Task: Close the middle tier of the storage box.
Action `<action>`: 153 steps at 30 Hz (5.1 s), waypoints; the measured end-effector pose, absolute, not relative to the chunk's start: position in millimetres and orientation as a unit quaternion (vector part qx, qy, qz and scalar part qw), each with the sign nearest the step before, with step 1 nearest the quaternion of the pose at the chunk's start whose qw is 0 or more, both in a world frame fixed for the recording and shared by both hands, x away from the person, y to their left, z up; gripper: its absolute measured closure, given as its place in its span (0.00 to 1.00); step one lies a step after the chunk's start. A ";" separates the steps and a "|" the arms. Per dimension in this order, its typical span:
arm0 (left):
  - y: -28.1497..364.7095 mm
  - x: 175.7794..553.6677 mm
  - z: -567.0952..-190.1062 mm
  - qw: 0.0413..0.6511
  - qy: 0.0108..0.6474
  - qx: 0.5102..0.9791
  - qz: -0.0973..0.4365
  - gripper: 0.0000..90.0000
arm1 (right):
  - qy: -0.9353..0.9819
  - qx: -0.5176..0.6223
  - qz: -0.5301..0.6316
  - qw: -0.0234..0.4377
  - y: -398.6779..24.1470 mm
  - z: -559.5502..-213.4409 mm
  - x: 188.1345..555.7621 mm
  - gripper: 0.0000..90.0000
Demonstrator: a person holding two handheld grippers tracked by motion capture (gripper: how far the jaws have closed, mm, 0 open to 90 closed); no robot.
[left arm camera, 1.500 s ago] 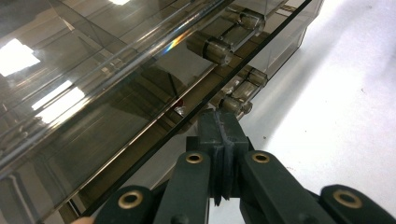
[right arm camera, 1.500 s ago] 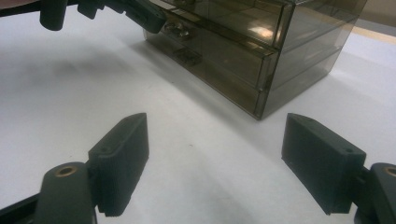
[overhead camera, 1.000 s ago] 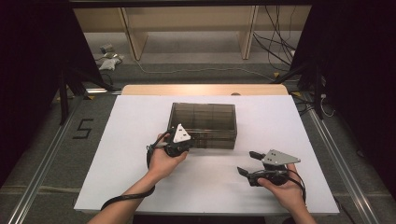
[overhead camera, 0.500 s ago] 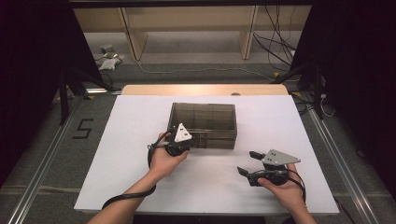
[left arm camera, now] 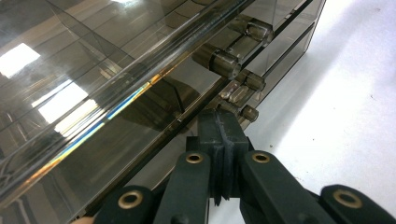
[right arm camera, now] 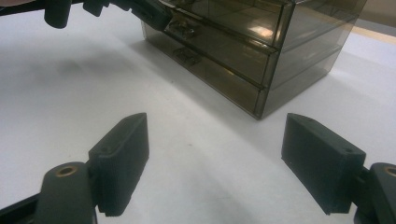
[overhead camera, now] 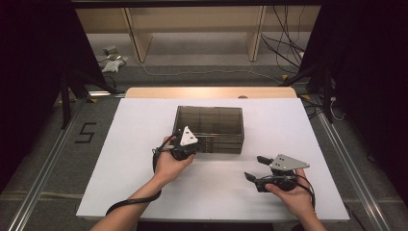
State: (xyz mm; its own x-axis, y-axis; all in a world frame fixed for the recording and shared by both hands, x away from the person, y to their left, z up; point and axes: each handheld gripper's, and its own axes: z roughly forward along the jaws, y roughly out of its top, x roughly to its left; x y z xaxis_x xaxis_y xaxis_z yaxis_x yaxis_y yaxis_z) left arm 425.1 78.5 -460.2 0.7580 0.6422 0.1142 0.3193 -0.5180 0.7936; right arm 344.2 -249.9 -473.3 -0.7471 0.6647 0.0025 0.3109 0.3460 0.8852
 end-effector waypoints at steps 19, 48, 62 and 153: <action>78.5 425.2 -462.9 0.395 0.281 0.849 0.208 1.00 | 0.800 0.304 0.483 0.184 -249.8 -473.3 344.1 0.27; 88.6 412.4 -455.0 0.400 0.270 0.852 0.204 0.95 | 0.801 0.304 0.483 0.183 -250.0 -473.5 344.2 0.27; 94.5 401.8 -448.2 0.399 0.250 0.859 0.203 0.90 | 0.801 0.305 0.483 0.182 -250.0 -473.9 344.3 0.27; 219.6 344.9 -468.0 0.430 0.355 0.811 0.175 0.14 | 0.802 0.304 0.482 0.182 -248.6 -474.0 344.0 0.26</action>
